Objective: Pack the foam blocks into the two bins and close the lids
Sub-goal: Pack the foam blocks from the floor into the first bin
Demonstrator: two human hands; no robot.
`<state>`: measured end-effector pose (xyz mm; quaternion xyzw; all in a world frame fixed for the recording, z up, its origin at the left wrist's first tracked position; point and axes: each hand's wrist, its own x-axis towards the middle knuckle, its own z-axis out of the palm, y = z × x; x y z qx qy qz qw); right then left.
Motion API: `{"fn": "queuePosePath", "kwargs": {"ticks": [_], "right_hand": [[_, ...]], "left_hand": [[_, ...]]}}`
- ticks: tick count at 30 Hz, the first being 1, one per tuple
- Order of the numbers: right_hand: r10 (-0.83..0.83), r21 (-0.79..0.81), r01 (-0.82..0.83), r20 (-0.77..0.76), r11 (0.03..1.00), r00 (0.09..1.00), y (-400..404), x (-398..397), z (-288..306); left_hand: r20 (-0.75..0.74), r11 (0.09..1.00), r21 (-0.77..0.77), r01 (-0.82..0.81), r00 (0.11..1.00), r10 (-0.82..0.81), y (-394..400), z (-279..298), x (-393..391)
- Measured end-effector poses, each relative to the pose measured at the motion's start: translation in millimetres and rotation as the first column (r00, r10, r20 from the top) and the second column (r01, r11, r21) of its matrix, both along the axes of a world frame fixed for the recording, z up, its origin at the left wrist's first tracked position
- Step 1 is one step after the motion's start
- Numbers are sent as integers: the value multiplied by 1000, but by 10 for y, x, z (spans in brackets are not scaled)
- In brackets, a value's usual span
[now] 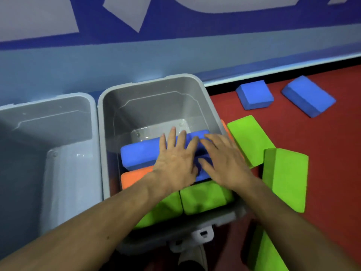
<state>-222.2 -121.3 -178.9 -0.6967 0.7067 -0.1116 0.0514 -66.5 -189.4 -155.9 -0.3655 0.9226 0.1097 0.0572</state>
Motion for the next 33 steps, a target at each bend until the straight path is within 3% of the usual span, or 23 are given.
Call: {"fn": "queuePosePath", "kwargs": {"ticks": [4,7,10,14,16,19,22,25,28,30,31,33], "right_hand": [[-116,-55,117,23,992,993,657,-492,83],[-205,64,205,-10,977,979,1232,-818,-52],[-264,288,250,10,924,965,1813,-1019,-360],[-210,732,168,-35,660,977,2391,-1161,-942],[-170,817,124,-32,564,985,2553,-1153,-1191],[-161,833,125,-44,539,986,2609,-1094,-1452],[-80,837,110,-80,536,994,2464,-1114,-1546],[-103,871,63,-14,487,995,2304,-1151,-1448],[-254,801,20,166,599,953,2206,-1336,-1184],[-396,700,21,379,714,836,2147,-1516,-902],[-429,657,27,461,754,777,2128,-1606,-754],[-484,602,31,608,798,629,2146,-1749,-506]], "left_hand": [[-52,994,35,107,993,-105,655,71,-601],[-141,983,47,177,976,-169,1179,-7,-998],[-177,934,81,349,927,-331,1588,-271,-1237],[33,854,89,512,856,-516,1867,-655,-1282],[181,855,130,503,836,-519,1959,-768,-1267],[306,873,153,464,817,-488,2007,-926,-1233],[294,899,161,408,849,-439,1994,-1033,-1202],[281,910,318,266,890,-359,2017,-1196,-1172],[147,785,615,72,968,-204,2010,-1202,-1248],[59,704,710,19,994,-87,2012,-1076,-1384],[40,708,706,-7,999,-30,2017,-989,-1464],[-25,816,578,0,1000,18,2005,-789,-1619]]}}
